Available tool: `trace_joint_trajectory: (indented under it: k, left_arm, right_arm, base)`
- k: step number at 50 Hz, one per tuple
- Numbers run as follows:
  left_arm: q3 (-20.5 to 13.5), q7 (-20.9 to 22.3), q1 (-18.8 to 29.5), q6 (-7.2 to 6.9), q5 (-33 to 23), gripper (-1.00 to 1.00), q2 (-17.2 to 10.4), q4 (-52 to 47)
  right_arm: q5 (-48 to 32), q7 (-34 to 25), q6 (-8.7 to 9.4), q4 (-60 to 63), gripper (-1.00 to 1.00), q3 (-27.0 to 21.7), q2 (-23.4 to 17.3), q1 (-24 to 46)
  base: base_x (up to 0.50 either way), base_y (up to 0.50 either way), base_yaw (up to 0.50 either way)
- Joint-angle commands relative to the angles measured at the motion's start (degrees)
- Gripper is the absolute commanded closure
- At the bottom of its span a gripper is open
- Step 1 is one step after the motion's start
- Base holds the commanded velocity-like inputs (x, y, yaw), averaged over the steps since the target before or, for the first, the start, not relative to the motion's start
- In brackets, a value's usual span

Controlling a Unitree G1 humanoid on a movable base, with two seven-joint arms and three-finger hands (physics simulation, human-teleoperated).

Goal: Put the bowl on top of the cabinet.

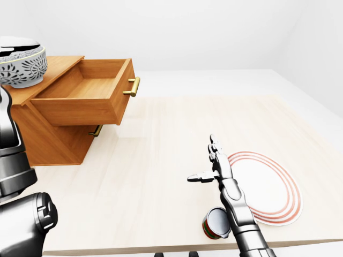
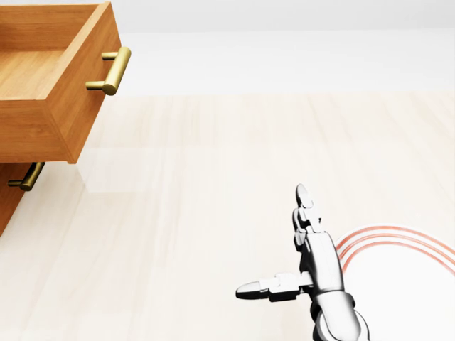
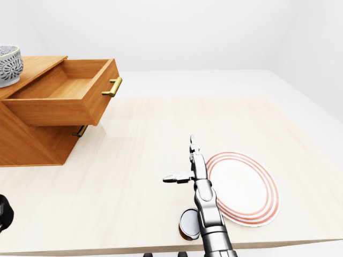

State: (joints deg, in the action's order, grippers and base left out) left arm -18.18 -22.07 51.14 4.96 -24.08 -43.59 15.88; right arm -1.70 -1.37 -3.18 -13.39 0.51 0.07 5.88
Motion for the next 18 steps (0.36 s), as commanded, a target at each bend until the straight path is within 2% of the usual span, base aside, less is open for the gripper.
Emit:
trace_joint_trajectory:
  k: [1, 4, 6, 7, 8, 10, 13, 18]
  left_arm:
    - [-2.8, 5.5, -7.9, -1.13, 4.1, -1.0, 3.5, -21.7]
    - [-3.0, 7.2, -10.5, -2.05, 3.8, -1.0, 5.0, -27.2]
    - [-3.6, 8.6, -10.9, -4.14, 4.9, -1.0, 5.9, -30.8]
    - [-4.0, 10.1, -11.6, -6.16, 6.2, -1.0, 6.5, -34.3]
    - [-4.0, 10.6, -12.1, -7.05, 5.9, -1.0, 6.8, -35.9]
    - [-4.0, 11.4, -12.8, -7.89, 6.1, -1.0, 7.5, -38.5]
    - [-3.9, 12.3, -15.0, -8.03, 5.6, -1.0, 9.3, -42.6]
    - [-3.7, 13.2, -15.5, -7.98, 5.2, -1.0, 10.6, -43.9]
  right_arm:
    - [-0.2, -0.1, -0.56, -1.2, -1.0, 0.2, 0.1, 0.4]
    - [-0.3, -0.2, -0.46, -0.9, -1.0, 0.3, 0.1, 0.3]
    - [-0.3, -0.1, -0.33, -0.8, -1.0, 0.3, 0.2, 0.4]
    - [-0.3, -0.2, -0.37, -0.8, -1.0, 0.3, 0.2, 0.4]
    - [-0.3, -0.2, -0.33, -0.7, -1.0, 0.3, 0.2, 0.3]
    - [-0.3, -0.3, -0.35, -0.7, -1.0, 0.3, 0.1, 0.3]
    - [-0.2, -0.3, -0.43, -0.8, -1.0, 0.2, 0.1, 0.4]
    - [-0.2, -0.3, -0.45, -0.9, -1.0, 0.3, 0.2, 0.4]
  base:
    - [0.0, 0.0, 0.0]
    - [0.0, 0.0, 0.0]
    - [0.0, 0.0, 0.0]
    - [0.0, 0.0, 0.0]
    - [0.0, 0.0, 0.0]
    - [0.0, 0.0, 0.0]
    - [0.0, 0.0, 0.0]
    - [0.0, 0.0, 0.0]
